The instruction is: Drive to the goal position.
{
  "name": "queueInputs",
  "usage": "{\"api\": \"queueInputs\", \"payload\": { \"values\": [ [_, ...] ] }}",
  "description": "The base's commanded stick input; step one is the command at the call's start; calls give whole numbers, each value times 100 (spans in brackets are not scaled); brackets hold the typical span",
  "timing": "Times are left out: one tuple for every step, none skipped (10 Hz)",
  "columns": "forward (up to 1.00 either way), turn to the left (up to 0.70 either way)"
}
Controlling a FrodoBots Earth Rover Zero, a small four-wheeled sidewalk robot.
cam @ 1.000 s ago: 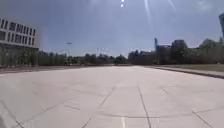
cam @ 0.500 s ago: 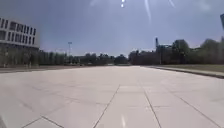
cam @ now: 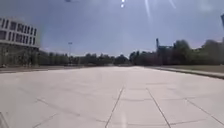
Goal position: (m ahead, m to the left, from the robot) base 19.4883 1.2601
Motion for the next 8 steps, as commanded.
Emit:
{"api": "queueInputs", "payload": {
  "values": [
    [85,-2],
    [85,-3],
    [85,-30],
    [85,-34],
    [85,-27],
    [85,-2],
    [85,-2],
    [85,-2]
  ]
}}
